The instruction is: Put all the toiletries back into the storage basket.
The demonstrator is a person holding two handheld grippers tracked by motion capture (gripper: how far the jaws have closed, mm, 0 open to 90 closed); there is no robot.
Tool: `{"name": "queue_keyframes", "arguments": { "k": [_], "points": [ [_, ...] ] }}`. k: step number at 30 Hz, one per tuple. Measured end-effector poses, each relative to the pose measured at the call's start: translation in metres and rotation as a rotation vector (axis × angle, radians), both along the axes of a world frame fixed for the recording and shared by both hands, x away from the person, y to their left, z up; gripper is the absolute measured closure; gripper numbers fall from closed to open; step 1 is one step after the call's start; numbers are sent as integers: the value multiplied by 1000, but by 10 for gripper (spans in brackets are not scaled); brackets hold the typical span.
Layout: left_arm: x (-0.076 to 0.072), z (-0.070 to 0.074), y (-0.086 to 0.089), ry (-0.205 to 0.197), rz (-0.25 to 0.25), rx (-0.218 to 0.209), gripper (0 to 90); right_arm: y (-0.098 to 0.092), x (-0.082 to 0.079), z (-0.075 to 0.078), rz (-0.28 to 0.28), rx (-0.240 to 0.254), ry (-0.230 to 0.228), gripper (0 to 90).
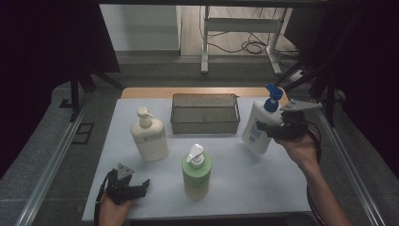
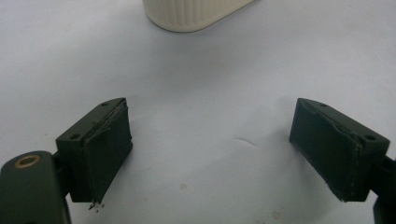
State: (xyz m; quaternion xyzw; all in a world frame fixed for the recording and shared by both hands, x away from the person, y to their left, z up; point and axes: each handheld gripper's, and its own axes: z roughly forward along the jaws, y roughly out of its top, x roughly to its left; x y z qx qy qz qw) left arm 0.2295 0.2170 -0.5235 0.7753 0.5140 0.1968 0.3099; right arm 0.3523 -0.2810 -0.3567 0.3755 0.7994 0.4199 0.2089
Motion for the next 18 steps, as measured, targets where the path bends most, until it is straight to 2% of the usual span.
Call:
{"name": "queue_keyframes", "arguments": {
  "k": [6,18],
  "points": [
    [0,0,0,1,0,0,126,12,2,2,26,-12,2,386],
    [0,0,0,3,2,-5,125,27,8,10,61,-5,8,386]
  ]
}}
